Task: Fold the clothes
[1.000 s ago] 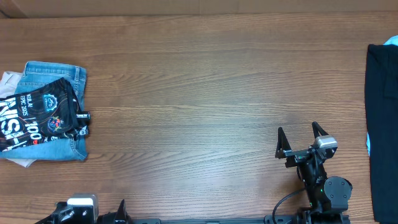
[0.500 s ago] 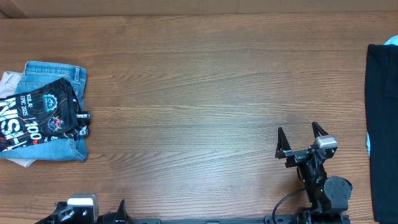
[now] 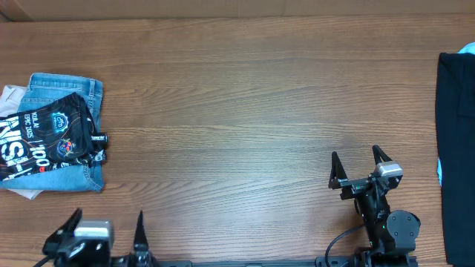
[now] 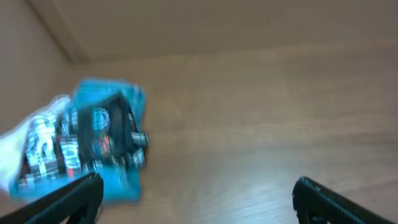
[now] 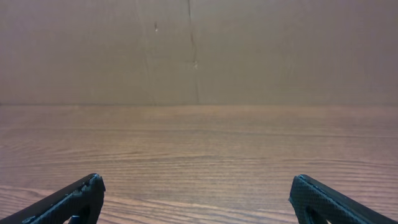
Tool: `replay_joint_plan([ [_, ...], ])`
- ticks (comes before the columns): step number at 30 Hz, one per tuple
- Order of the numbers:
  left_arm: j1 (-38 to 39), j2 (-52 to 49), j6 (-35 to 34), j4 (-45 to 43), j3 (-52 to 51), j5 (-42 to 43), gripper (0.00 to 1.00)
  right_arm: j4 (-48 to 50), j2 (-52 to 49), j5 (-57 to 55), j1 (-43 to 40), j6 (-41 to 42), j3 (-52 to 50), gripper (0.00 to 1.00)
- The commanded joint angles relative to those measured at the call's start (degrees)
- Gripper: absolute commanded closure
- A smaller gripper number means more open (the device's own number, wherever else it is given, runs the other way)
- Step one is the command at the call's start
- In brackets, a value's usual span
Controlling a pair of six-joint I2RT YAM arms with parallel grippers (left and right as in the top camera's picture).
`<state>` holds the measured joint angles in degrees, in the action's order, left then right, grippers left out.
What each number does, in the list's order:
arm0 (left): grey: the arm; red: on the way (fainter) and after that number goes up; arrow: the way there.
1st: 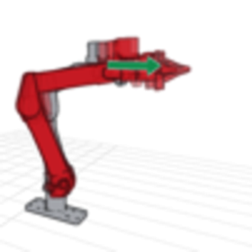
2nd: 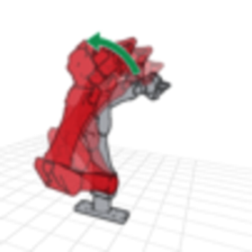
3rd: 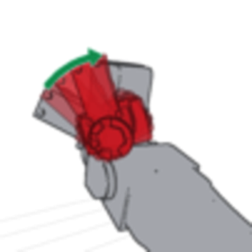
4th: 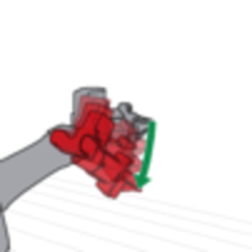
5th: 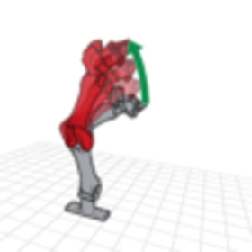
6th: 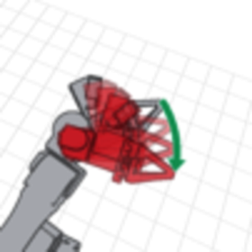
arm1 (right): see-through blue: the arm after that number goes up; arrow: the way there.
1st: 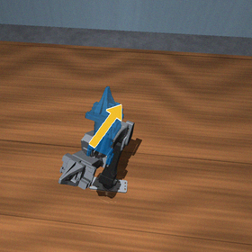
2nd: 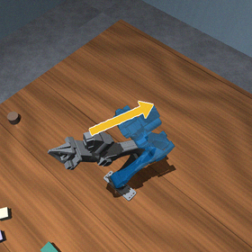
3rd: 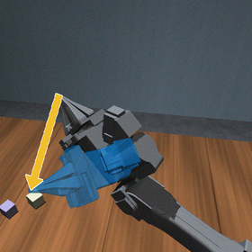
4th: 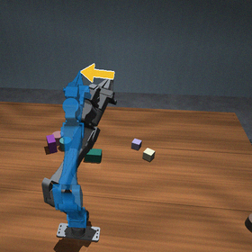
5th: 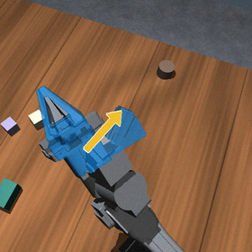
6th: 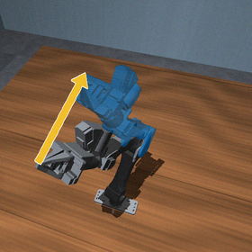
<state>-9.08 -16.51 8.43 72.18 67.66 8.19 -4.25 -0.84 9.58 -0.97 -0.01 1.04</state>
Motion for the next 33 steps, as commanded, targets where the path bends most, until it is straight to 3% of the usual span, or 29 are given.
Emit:
replay_joint_plan([
  [1,0.1,6.6,6.0,-6.0,-11.4,0.4,0.0,0.3,0.7,-0.7,0.5,-0.3,-0.6,0.0],
  [7,0.1,15.9,5.9,-24.9,-33.4,0.4,0.0,0.3,0.7,-0.7,0.5,-0.3,-0.6,0.0],
  [14,0.2,16.3,5.7,-50.6,-51.7,5.4,0.0,0.3,0.7,-0.7,0.5,-0.3,-0.6,0.0],
  [20,0.2,16.3,-3.4,-68.1,-63.6,4.4,0.0,0.3,0.7,-0.7,0.5,-0.3,-0.6,0.0],
  [24,0.5,16.3,-13.3,-69.9,-67.4,-0.9,0.0,0.3,0.7,-0.7,0.5,-0.3,-0.6,0.0],
  [28,1.0,16.3,-10.8,-67.8,-67.4,-5.4,0.0,0.3,0.7,-0.7,0.5,-0.3,-0.6,0.0],
  [33,2.3,16.3,-9.7,-68.0,-67.4,-4.7,0.0,0.3,0.7,-0.7,0.5,-0.3,-0.6,0.0],
])
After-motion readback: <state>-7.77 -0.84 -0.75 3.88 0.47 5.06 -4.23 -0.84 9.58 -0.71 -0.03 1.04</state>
